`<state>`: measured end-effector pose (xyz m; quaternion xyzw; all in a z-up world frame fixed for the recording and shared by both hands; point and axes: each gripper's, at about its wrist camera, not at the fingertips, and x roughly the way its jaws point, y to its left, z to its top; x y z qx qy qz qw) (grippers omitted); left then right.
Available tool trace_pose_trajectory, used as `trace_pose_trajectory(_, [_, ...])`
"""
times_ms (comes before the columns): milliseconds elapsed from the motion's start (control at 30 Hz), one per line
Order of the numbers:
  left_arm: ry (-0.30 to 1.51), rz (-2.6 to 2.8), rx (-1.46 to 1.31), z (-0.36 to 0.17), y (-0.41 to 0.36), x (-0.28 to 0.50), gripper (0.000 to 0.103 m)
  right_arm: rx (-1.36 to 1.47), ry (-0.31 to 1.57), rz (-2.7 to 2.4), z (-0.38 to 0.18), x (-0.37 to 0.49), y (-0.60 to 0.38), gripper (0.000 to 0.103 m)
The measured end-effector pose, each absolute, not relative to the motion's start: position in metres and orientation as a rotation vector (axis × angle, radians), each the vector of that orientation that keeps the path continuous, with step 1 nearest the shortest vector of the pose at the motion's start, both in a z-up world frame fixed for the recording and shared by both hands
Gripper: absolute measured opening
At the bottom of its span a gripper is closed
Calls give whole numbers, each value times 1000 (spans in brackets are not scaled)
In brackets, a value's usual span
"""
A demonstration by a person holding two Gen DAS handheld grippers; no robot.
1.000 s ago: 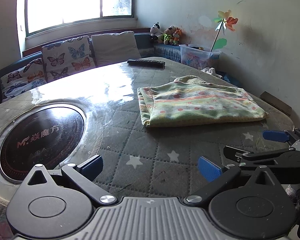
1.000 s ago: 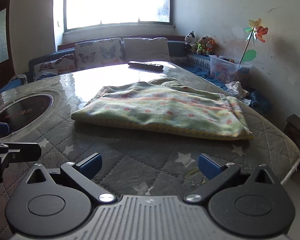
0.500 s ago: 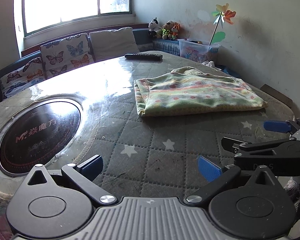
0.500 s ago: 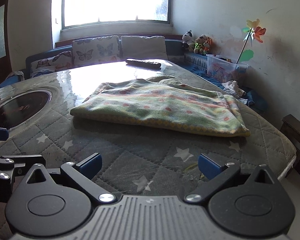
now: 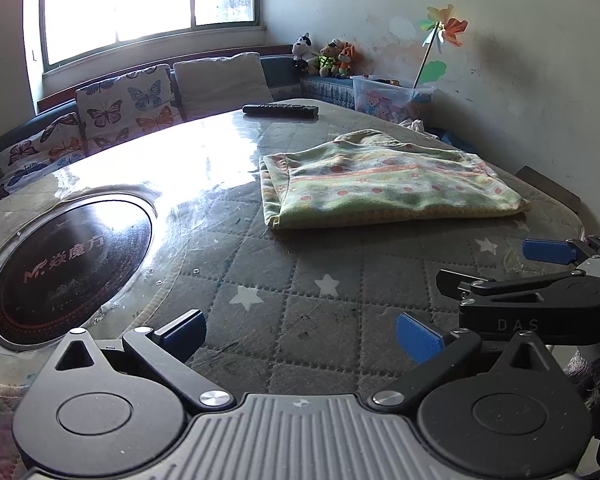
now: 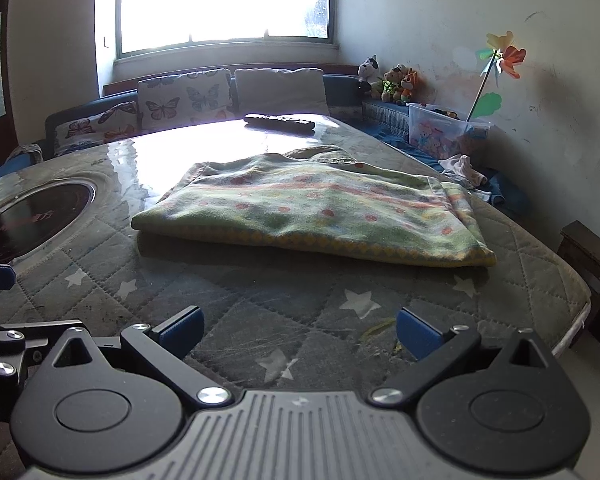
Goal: Fold clothes
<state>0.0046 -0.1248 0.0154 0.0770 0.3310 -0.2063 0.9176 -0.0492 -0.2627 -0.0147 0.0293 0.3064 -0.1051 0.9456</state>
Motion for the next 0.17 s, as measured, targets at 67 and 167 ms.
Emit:
trace_pose_trajectory(67, [681, -424, 158, 15, -125, 5, 103, 63, 625, -211, -15, -49, -263, 103])
trace_pose_trajectory(167, [684, -425, 154, 14, -126, 6, 103, 66, 623, -214, -14, -48, -265, 103])
